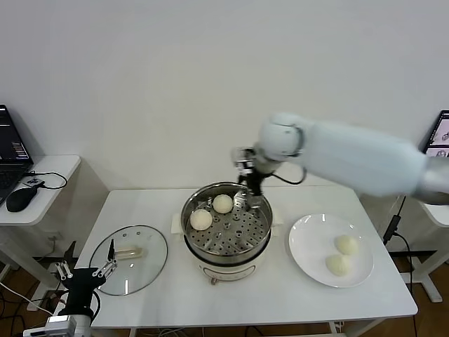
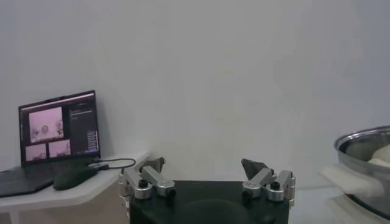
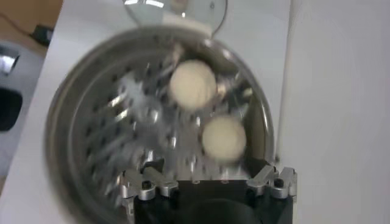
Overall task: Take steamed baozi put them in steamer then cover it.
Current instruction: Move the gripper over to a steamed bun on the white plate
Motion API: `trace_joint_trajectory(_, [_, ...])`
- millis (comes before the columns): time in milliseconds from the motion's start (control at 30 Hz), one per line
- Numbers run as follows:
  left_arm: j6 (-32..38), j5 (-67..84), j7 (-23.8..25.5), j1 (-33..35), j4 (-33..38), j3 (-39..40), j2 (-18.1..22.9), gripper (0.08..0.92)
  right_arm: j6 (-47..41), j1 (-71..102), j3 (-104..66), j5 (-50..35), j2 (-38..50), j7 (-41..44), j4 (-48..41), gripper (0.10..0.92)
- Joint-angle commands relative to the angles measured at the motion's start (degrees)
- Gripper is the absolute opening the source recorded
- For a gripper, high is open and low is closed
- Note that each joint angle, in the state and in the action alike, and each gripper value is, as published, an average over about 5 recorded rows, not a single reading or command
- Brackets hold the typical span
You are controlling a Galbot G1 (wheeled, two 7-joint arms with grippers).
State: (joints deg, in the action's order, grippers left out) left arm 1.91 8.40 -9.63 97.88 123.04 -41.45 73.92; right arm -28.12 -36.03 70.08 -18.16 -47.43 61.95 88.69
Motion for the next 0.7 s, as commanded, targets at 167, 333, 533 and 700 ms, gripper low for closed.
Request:
trace_joint_trajectory(167, [0.0, -0.2, 0.0, 0.2, -0.2, 0.8, -0.6, 0.823, 10.7, 1.0, -0.3, 13.0, 28.0, 7.3, 12.1, 0.823])
trace_joint_trajectory(333, [0.0, -0.3, 0.0, 0.2, -0.3, 1.0, -0.9, 0.823, 12.0, 14.1, -7.9, 19.9, 34.7, 6.4, 13.0, 0.823])
trace_joint_trajectory(533, [0.0, -0.9, 0.1, 0.5, -0.4, 1.2, -0.8, 0.823, 13.0, 38.1, -26.1, 25.8, 37.7, 4.4, 12.0, 0.823])
trace_joint_trajectory(700, [0.0, -1.4, 0.1, 0.8, -0.3, 1.2, -0.6, 0.823, 13.4, 51.4, -37.5, 28.6, 36.1, 2.9, 9.6, 0.823])
